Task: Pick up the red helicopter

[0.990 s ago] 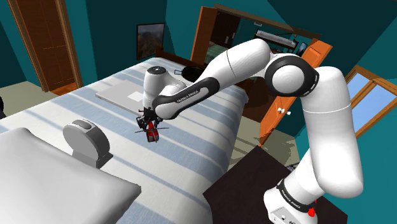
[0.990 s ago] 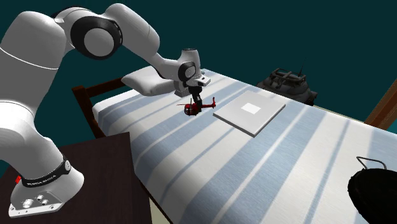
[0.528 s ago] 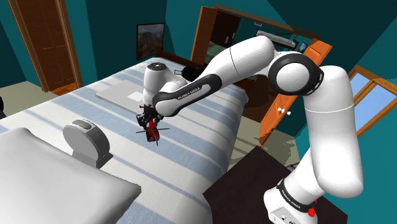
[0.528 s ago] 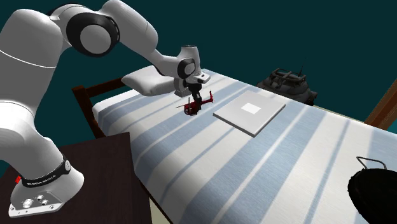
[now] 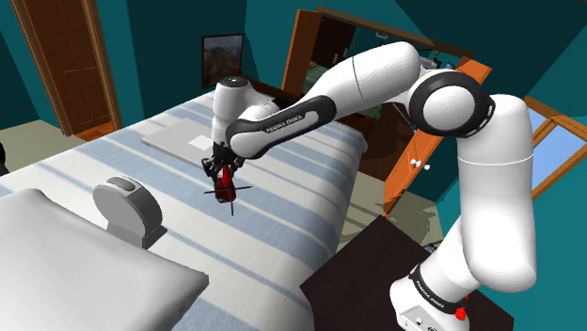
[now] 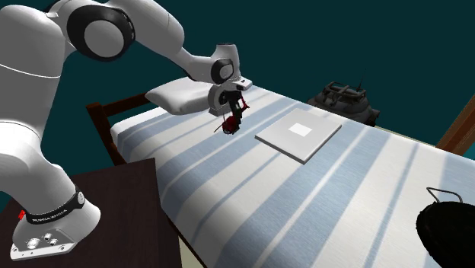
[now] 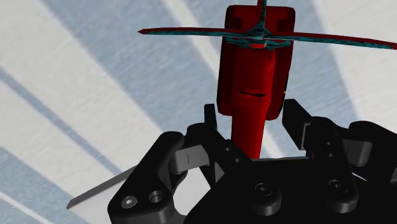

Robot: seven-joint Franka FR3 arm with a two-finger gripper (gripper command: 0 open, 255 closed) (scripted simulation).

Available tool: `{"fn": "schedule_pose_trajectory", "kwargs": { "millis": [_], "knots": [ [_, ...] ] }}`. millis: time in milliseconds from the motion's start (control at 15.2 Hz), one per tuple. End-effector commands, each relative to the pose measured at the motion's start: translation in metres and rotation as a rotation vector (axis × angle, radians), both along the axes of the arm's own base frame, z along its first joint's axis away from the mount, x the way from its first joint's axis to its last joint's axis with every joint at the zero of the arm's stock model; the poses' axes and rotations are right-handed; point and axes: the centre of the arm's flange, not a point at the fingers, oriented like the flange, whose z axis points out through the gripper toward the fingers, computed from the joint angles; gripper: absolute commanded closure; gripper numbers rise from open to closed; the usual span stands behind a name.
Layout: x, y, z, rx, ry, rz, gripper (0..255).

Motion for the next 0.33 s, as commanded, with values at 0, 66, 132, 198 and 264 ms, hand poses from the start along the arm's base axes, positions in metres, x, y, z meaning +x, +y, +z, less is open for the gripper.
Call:
{"fn": "schedule_pose_trajectory", "kwargs": {
  "millis": [0,66,132,198,264],
  "knots": [
    [0.001,0.0,0.011,0.0,0.0,0.0,255],
    [0.001,0.0,0.016,0.0,0.0,0.0,255],
    [0.001,0.0,0.022,0.0,0.0,0.0,255],
    [0.0,0.0,0.022,0.0,0.0,0.0,255],
    [0.001,0.0,0.022,0.0,0.0,0.0,255]
  ]
}}
